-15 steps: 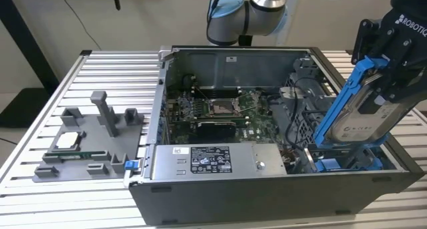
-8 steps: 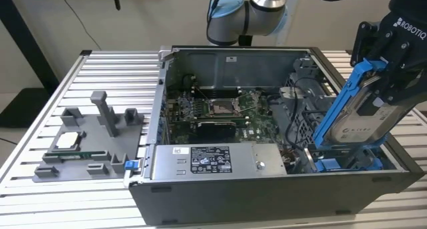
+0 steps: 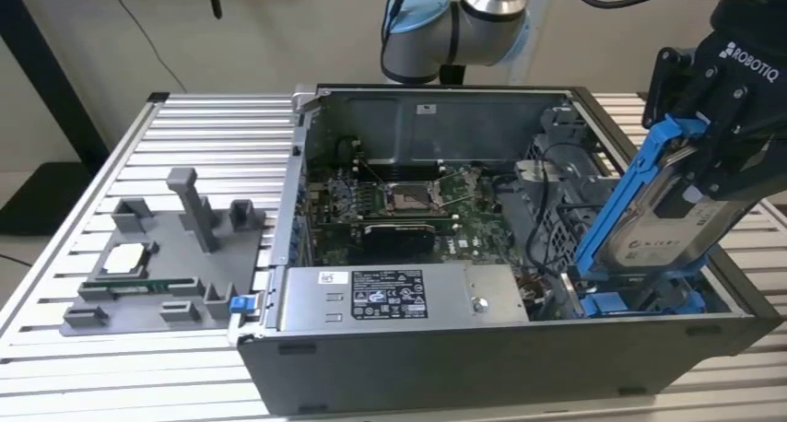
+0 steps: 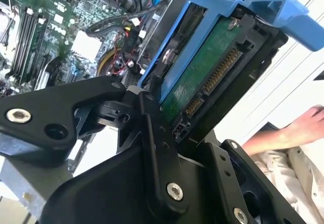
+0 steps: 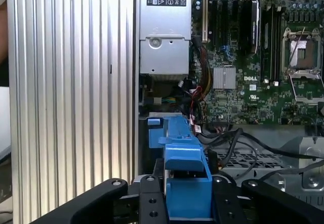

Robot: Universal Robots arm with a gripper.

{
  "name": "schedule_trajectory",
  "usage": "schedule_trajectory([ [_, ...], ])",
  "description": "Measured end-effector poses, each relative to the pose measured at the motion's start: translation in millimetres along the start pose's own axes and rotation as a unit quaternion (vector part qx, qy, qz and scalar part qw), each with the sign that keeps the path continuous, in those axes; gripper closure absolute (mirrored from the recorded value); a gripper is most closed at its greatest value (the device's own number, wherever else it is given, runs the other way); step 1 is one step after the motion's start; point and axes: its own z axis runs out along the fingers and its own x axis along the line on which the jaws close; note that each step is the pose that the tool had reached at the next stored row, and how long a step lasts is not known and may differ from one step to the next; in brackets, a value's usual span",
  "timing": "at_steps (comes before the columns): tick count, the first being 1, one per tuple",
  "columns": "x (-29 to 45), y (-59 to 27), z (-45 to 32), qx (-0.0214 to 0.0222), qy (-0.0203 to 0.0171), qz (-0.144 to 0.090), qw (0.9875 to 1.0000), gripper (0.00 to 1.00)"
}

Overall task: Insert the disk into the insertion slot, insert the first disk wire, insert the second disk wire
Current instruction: 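Insert the disk into the insertion slot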

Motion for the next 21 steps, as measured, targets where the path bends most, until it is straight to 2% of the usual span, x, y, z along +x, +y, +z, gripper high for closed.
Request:
schedule_trajectory([
  [11,0.0,-0.2,3.7,0.0,-0.0002,0.0,1.0,1.0],
  [21,-0.2,-3.7,18.0,-0.0001,-0.004,0.0,1.0,1.0],
])
